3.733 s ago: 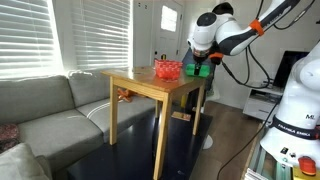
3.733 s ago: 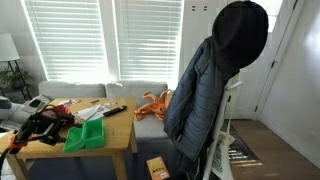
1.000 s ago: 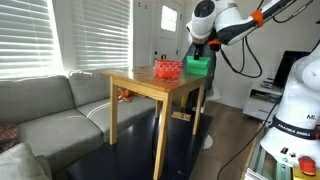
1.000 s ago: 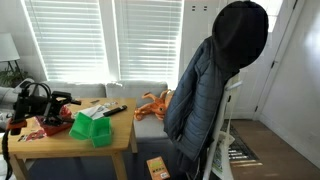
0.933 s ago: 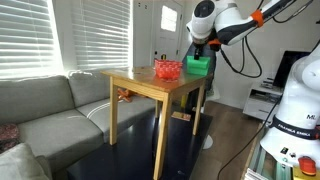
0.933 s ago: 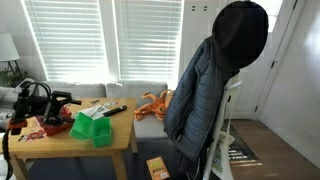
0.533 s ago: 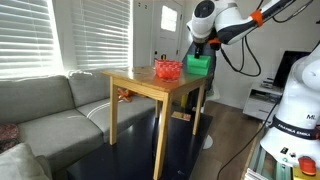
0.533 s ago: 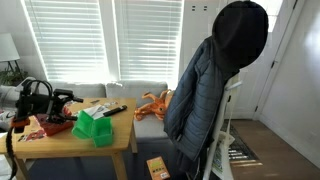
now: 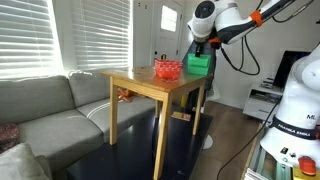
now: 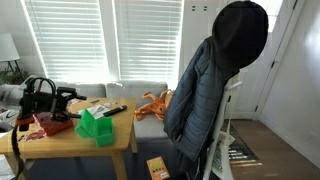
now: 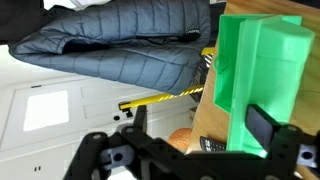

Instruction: Close the green container

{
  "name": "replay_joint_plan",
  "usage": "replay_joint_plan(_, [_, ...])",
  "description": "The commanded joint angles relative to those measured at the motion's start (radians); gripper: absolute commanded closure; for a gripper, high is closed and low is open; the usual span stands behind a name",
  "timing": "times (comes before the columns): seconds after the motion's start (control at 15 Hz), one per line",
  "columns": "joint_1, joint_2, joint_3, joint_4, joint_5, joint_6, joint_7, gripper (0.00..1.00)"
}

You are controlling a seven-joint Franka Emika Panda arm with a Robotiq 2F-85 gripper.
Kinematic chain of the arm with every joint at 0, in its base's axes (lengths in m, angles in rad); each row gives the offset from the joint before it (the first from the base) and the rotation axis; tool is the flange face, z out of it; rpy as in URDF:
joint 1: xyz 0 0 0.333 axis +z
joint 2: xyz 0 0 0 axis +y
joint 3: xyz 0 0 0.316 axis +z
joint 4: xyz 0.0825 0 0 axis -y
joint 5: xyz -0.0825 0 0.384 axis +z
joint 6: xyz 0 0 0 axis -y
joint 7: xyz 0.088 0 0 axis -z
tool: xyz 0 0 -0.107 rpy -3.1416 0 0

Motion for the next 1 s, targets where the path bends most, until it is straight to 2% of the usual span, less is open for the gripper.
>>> replay_joint_plan(0.0, [0.000,-0.003,-0.018,0.009,-0.041,-0.019,0.009,0.00])
replay_joint_plan(0.93, [-0.011,0.007,-0.078,0.010,-0.147,-0.004,0.025,0.00])
